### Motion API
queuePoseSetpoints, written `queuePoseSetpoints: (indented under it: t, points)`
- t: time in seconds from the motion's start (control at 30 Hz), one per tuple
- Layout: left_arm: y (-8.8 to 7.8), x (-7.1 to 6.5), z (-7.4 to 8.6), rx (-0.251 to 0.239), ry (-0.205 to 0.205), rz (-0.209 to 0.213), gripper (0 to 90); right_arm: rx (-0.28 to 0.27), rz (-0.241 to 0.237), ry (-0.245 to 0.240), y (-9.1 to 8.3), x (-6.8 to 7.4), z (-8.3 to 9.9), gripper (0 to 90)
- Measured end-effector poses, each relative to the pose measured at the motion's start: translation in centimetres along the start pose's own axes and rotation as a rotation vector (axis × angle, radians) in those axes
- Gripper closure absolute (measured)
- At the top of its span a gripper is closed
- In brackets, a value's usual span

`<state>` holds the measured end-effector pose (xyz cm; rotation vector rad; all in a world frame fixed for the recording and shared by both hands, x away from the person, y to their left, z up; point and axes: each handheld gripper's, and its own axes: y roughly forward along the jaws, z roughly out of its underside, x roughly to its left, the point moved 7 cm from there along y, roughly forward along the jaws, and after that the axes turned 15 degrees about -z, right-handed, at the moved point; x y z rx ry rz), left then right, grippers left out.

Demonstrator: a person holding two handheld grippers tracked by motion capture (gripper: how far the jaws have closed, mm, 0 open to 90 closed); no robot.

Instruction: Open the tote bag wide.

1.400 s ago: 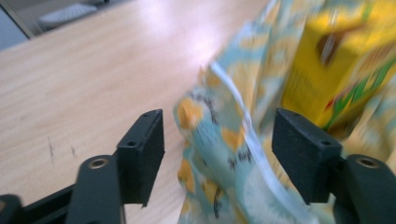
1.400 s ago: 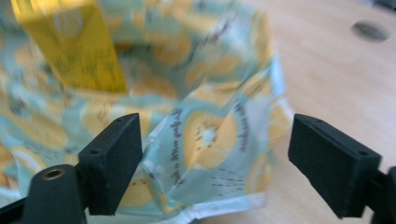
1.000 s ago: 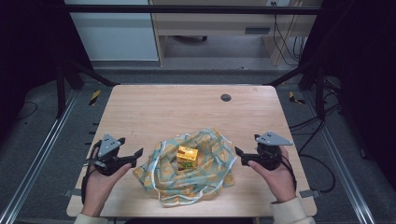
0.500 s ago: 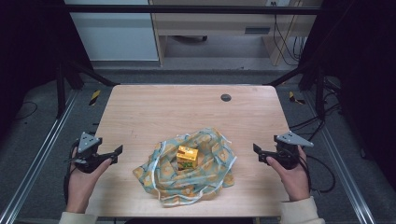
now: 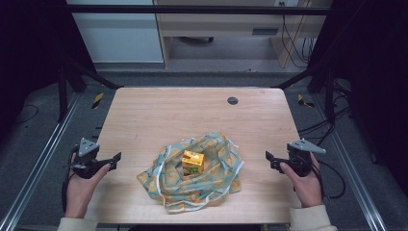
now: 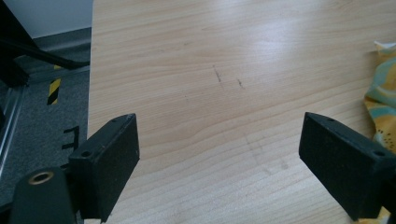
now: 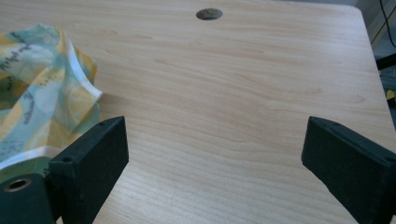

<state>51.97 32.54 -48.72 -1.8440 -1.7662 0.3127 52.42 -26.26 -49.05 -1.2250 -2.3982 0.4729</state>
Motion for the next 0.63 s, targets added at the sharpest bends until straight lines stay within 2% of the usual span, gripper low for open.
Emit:
queuePoseSetpoints:
  t: [0.07, 0.1, 0.23, 0.33, 0.43, 0.5, 0.63]
  points:
    - [0.1, -0.1, 0.1, 0.006, 0.008, -0.001, 11.4, 0.009, -0.002, 0.003, 0.1, -0.1, 0.2, 7.2]
    - [0.2, -0.2, 0.3, 0.020, 0.035, -0.005, 11.0, 0.027, -0.008, 0.009, 0.3, -0.2, 0.7, 7.2]
    - [0.5, -0.5, 0.8, 0.035, 0.067, -0.009, 9.9, 0.058, -0.017, 0.028, 0.5, -0.3, 1.6, 7.3]
    - [0.7, -1.1, 1.3, 0.056, 0.110, -0.004, 8.4, 0.077, -0.024, 0.043, 0.5, -0.2, 2.1, 7.4]
    - [0.9, -1.5, 1.7, 0.073, 0.134, 0.014, 6.7, 0.115, -0.026, 0.021, 0.6, 0.0, 2.9, 7.1]
    - [0.9, -1.5, 1.7, 0.073, 0.136, 0.015, 6.3, 0.126, -0.034, 0.033, 0.7, 0.3, 3.2, 7.1]
    - [1.0, -1.7, 1.8, 0.068, 0.124, 0.029, 6.3, 0.139, -0.039, 0.017, 0.8, 0.4, 3.4, 7.2]
